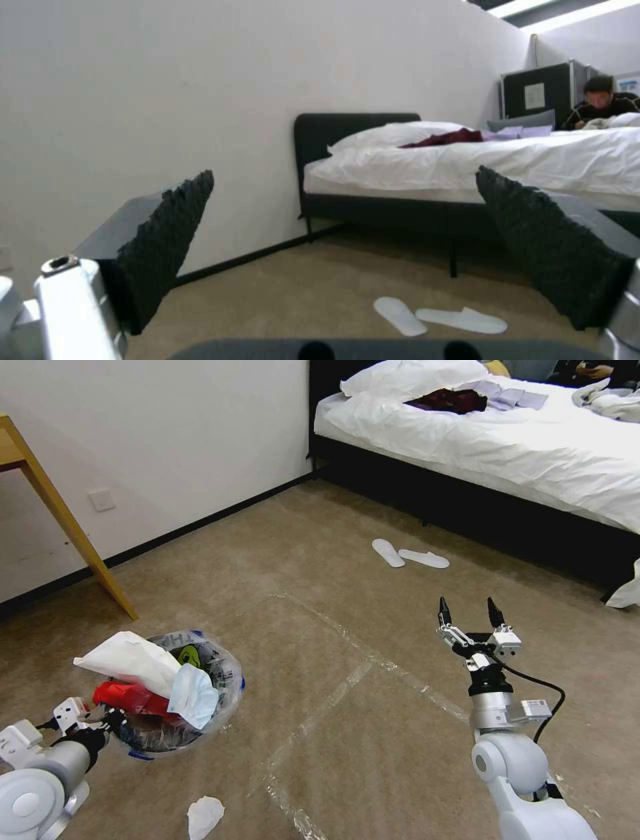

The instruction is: Pick up the trash bin and place the garbage on the floor into it.

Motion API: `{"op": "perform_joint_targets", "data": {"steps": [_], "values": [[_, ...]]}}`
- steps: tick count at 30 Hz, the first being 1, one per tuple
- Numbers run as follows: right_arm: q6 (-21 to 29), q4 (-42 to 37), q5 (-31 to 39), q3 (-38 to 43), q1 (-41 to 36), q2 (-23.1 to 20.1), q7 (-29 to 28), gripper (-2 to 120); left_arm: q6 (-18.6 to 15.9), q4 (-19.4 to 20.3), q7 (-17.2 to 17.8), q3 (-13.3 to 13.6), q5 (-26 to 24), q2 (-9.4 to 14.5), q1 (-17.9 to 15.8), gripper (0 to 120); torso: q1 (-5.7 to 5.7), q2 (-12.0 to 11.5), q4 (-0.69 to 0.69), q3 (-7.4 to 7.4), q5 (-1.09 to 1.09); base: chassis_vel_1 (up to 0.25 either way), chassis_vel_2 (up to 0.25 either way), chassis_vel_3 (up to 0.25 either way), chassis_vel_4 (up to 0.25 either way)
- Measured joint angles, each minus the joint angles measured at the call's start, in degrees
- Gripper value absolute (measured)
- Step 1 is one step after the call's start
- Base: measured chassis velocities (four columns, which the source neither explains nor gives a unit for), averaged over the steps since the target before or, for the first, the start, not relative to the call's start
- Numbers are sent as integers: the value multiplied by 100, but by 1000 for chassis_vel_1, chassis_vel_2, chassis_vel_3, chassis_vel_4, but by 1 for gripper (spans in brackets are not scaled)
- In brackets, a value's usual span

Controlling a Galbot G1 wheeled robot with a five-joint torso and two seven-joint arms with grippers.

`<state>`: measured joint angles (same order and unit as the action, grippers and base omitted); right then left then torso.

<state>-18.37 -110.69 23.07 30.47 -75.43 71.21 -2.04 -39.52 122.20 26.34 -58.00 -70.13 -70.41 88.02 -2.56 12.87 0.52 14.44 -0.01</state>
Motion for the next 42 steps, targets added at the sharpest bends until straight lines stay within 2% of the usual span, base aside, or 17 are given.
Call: {"op": "perform_joint_targets", "data": {"steps": [6, 23, 42], "values": [[0, 24, -5, -7, 3, 18, 11, 100, 2, -19, 0, -8, -3, 15, -2, 0, 1, 0, 1, 0, -1, -151, 161, 161, -150], [0, 28, -36, -9, -2, 48, 14, 100, 8, -63, -12, -5, 5, 23, -14, 0, -2, 0, 1, 1, -1, -247, 244, 240, -238], [-11, 45, -111, 7, -44, 90, 21, 100, 14, -80, -19, -8, 8, 27, -12, 0, -1, 0, 1, 0, 0, -184, 174, 177, -175]]}}
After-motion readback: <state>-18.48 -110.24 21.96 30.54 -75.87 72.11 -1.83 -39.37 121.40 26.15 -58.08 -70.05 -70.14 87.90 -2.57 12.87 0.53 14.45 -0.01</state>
